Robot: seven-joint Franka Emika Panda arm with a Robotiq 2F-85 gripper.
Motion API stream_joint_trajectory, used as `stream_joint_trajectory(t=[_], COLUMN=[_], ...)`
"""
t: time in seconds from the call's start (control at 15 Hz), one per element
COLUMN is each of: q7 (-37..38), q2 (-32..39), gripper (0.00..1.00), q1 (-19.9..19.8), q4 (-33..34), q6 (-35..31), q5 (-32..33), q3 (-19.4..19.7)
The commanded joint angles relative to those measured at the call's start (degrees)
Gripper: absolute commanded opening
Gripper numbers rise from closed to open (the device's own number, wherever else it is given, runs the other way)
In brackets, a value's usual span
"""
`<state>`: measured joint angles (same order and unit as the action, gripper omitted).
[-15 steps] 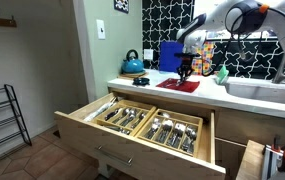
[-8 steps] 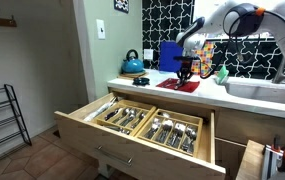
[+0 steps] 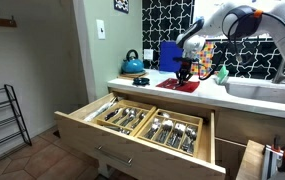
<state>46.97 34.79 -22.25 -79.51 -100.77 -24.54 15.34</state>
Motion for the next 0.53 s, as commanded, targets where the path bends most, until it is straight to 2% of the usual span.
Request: stream_joint_trajectory(t=[0.0, 0.4, 0.47], q7=[1.1, 0.9, 0.7], q2=[0.5, 0.3, 0.2], gripper=[0.05, 0.05, 0.43], q1=[-0.9, -0.8, -0.7], q4=[0.3, 0.1, 0.1], q6=[-1.3, -2.1, -2.1], q5=[-1.9, -1.8, -1.6], q3=[-0.6, -0.7, -0.7])
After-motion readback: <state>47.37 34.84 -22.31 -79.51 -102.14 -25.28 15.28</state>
